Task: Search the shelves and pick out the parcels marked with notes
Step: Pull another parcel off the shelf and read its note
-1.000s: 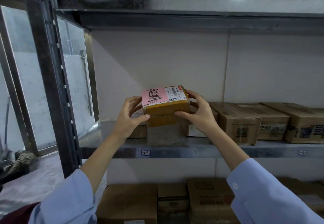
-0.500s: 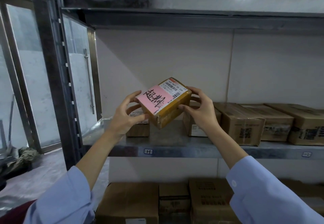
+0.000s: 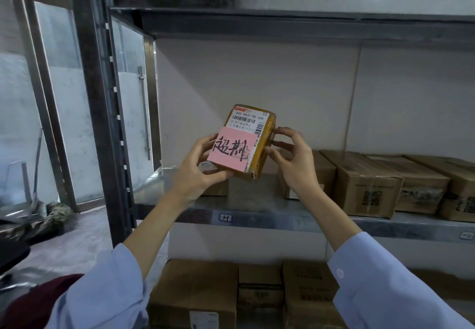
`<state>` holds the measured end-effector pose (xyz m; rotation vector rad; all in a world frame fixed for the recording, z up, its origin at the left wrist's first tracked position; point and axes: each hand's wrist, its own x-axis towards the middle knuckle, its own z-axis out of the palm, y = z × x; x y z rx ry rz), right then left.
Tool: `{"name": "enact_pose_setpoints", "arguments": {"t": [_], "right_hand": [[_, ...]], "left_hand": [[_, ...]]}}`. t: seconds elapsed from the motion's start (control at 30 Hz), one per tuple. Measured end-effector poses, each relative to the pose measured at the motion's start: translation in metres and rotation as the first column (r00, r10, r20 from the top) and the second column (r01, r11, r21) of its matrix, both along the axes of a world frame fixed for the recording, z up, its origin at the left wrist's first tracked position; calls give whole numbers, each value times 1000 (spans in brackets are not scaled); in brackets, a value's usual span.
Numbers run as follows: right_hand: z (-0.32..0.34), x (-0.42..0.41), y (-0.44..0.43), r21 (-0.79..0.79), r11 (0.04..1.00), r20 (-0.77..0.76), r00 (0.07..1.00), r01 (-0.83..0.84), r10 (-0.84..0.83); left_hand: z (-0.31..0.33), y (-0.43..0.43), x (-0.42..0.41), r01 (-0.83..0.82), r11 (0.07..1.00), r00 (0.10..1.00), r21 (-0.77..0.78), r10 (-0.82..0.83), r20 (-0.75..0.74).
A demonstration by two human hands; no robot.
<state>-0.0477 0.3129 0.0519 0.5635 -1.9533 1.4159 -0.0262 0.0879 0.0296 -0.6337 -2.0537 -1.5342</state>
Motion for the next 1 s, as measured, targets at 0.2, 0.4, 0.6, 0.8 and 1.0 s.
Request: {"name": "enact_pose_setpoints", "arguments": {"t": [0.2, 0.4, 0.6, 0.8, 1.0], "right_hand": [[-11, 5, 1, 87, 994, 8, 997, -73, 72], [-22, 20, 6, 53, 974, 91, 973, -218, 213], [-37, 46, -5, -7, 961, 152, 950, -275, 273], [-46, 80, -8, -42, 965, 131, 956, -261, 264], [-61, 126, -8, -81, 986, 157, 975, -147, 158]], "left_hand": [[-6, 10, 11, -45, 998, 999, 33, 46, -13], [-17, 16, 24, -131, 991, 991, 2, 131, -27], [-34, 16, 48, -175, 984, 984, -16, 174, -49], [-46, 14, 74, -158, 987, 986, -43, 155, -62], [-56, 21, 108, -74, 994, 993, -85, 66, -94]]}}
